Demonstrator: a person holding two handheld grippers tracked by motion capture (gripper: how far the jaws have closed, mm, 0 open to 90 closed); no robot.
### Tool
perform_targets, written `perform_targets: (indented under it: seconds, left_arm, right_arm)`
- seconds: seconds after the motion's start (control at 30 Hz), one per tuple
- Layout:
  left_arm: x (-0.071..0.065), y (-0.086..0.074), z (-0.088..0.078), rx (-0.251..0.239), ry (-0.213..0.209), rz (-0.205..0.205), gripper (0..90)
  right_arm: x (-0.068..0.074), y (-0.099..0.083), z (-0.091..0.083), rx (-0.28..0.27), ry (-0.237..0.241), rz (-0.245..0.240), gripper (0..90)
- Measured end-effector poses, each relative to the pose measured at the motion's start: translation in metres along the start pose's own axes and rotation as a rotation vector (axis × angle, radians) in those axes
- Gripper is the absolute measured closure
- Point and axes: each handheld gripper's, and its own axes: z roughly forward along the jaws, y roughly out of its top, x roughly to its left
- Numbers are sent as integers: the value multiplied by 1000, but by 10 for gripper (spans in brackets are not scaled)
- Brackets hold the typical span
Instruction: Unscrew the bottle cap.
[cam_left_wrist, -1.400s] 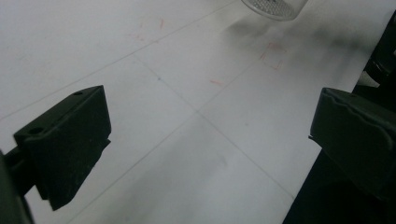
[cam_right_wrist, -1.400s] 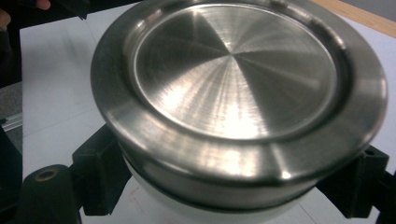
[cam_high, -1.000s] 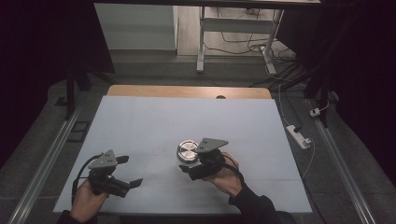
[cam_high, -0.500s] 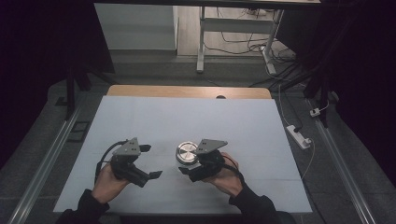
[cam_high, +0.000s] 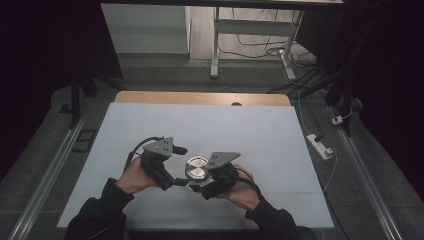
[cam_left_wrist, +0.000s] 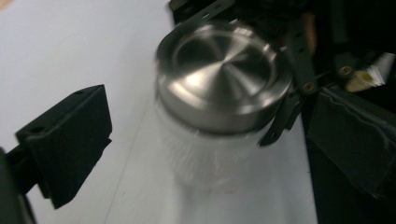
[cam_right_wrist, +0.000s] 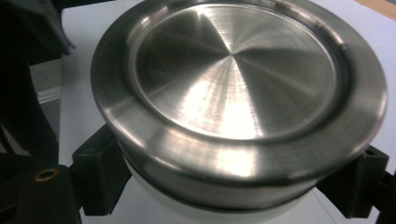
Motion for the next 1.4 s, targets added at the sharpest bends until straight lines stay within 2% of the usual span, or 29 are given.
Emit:
perform_targets:
  seconds: [0.1, 0.17, 0.23, 0.3, 0.37, 0.47, 0.57, 0.67, 0.7, 0.73, 0.87, 0.93, 1.0, 1.07, 1.13, 1.17, 1.2, 1.23, 1.27, 1.3, 1.33, 1.4]
  left_arm:
    - [1, 7, 7, 20, -37, 46, 29]
    - [1, 11, 12, 38, -44, 72, 36]
    - [1, 13, 17, 41, -73, 104, 55]
    - [0, 15, 22, 49, -74, 112, 75]
    - [0, 15, 25, 36, -70, 119, 119]
    - [2, 14, 25, 14, -52, 93, 185]
    - [-1, 14, 27, 8, -13, 55, 187]
    - [-5, 17, 29, 9, 56, 8, 189]
    - [-6, 17, 30, 7, 82, -12, 189]
    - [-8, 18, 31, 3, 109, -35, 189]
    - [-19, 25, 37, -4, 258, -127, 188]
    - [-22, 28, 40, 0, 297, -130, 184]
    - [-20, 30, 38, -18, 277, -121, 167]
    - [-16, 30, 29, -58, 217, -118, 97]
    - [-14, 30, 18, -87, 202, -107, 71]
    - [-13, 30, 13, -89, 172, -93, 69]
    - [-11, 30, 8, -71, 143, -77, 67]
    - [-9, 29, 4, -51, 135, -60, 48]
    - [-8, 28, 2, -36, 100, -39, 53]
    - [-7, 26, 1, -20, 65, -17, 60]
    - [-6, 24, 0, -5, 57, 1, 53]
    - [-6, 22, 4, 17, 0, 34, 63]
  right_arm:
    - [1, 0, 0, -2, 14, -14, 151]
    - [2, 1, -1, 0, 22, -23, 151]
    - [2, 1, -1, 0, 26, -30, 151]
    - [3, 1, -1, -4, 29, -29, 151]
    - [3, 1, -2, -6, 28, -33, 151]
    - [3, 1, -2, -3, 17, -36, 151]
    - [2, 1, -2, -5, 8, -27, 151]
    - [0, 0, -2, -5, -33, -4, 151]
    - [0, 0, -2, -5, -33, -4, 151]
    - [-2, 0, -3, -8, -52, 11, 151]
    - [-5, 0, -4, -19, -90, 39, 151]
    - [-6, -1, -5, -27, -114, 55, 151]
    - [-6, -1, -6, -35, -123, 60, 151]
    - [-7, -2, -7, -38, -114, 63, 151]
    - [-7, -2, -7, -37, -108, 62, 151]
    - [-8, -2, -7, -37, -99, 61, 151]
    - [-8, -2, -8, -37, -87, 62, 151]
    - [-7, -2, -8, -36, -73, 57, 151]
    - [-7, -1, -8, -34, -52, 51, 151]
    - [-6, -1, -7, -34, -33, 42, 151]
    - [-4, 0, -7, -31, -20, 32, 151]
    - [-1, 0, -6, -24, 13, 12, 151]
